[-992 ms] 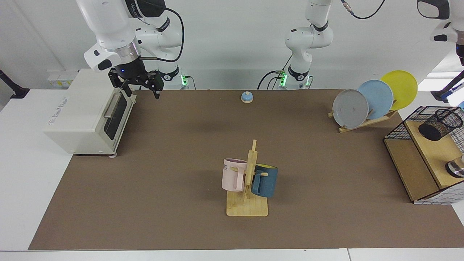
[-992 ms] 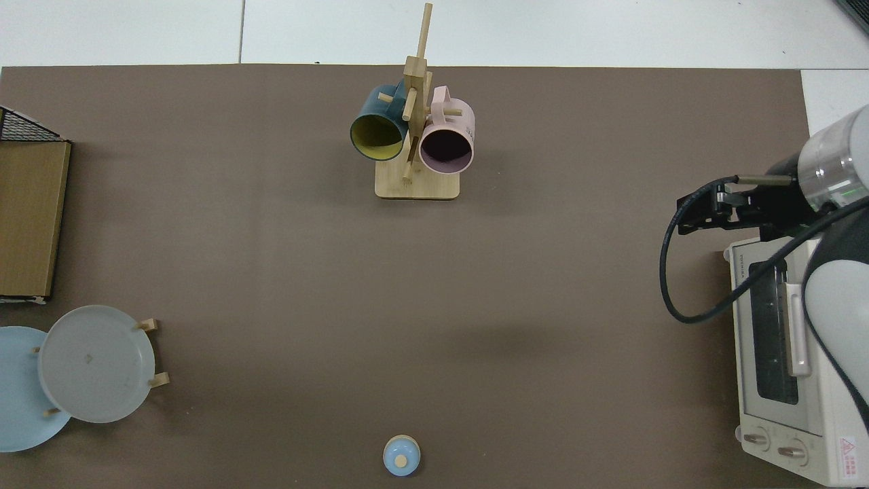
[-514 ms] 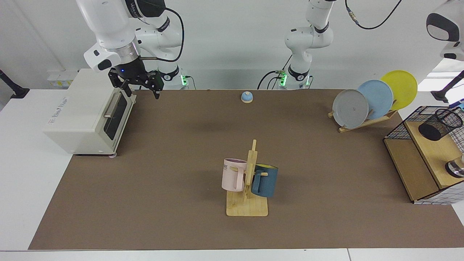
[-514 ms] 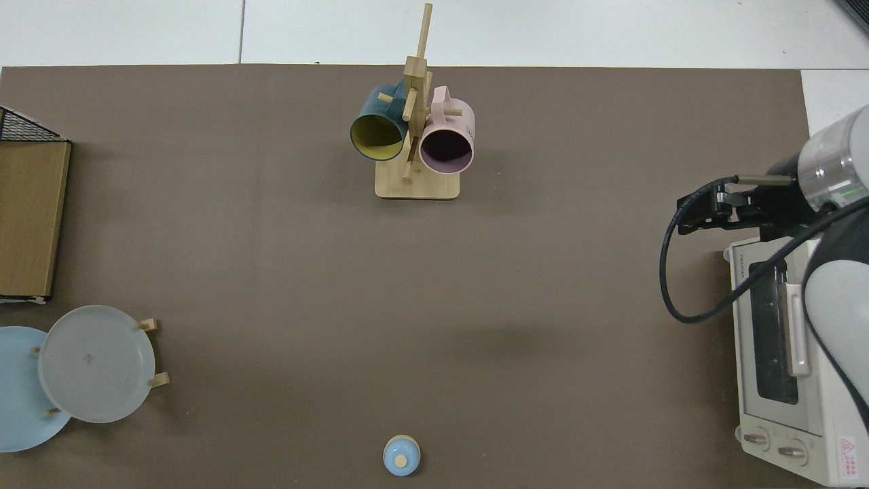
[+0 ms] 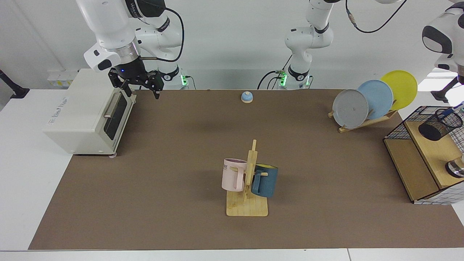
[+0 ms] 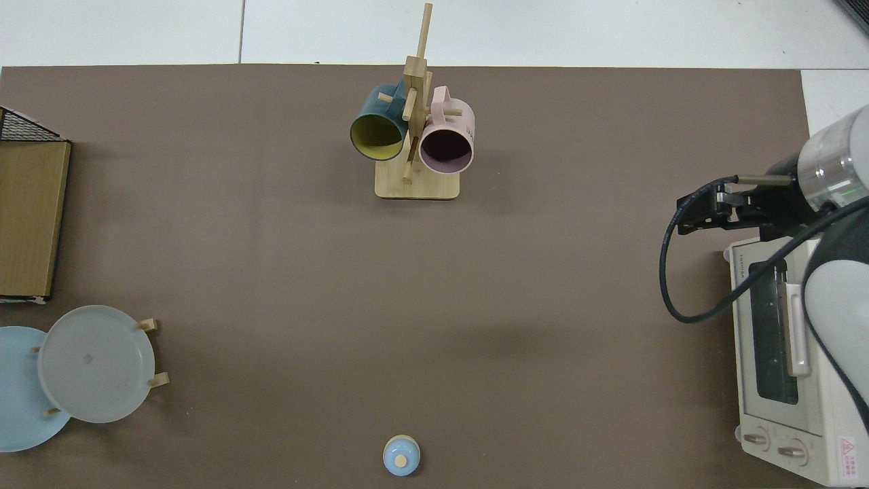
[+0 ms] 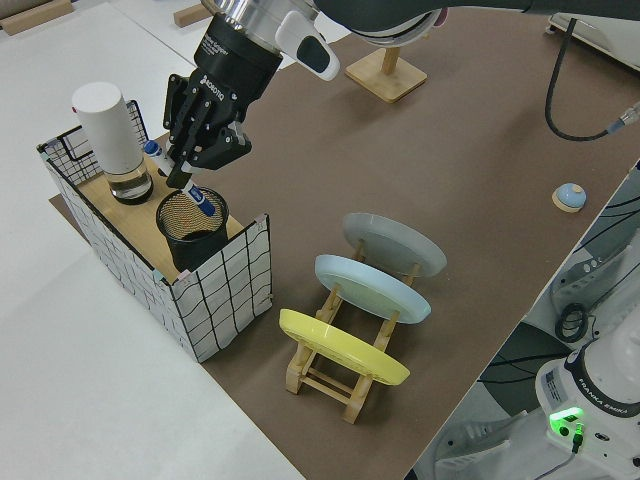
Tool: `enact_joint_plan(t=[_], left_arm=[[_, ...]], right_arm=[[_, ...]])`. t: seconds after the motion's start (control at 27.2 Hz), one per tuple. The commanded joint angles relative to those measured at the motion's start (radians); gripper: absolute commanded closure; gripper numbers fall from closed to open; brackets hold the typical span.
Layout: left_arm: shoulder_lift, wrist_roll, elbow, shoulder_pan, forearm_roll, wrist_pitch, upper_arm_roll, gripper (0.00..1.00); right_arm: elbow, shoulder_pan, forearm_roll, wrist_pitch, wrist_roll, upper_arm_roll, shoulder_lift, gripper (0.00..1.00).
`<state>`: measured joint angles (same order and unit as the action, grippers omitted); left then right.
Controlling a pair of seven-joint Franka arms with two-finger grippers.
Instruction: Put markers into pen holder
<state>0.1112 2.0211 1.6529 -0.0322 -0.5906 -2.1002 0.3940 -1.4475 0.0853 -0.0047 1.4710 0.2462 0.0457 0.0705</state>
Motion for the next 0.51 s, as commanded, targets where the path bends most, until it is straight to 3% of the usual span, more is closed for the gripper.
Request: enact_joint_plan(t=[0.0, 0.48], left_arm=[[-0.001, -0.002, 0.025, 0.021, -0.017, -0.037, 0.022, 1.00], [0.028, -0.028, 0.053, 0.014, -0.015, -0.103, 0.035, 1.00]], right_arm=[[0.012, -0.013, 0.019, -0.020, -0.019, 0.005, 0.003, 0.00], [0.012, -0.013, 0.019, -0.020, -0.019, 0.005, 0.003, 0.00]])
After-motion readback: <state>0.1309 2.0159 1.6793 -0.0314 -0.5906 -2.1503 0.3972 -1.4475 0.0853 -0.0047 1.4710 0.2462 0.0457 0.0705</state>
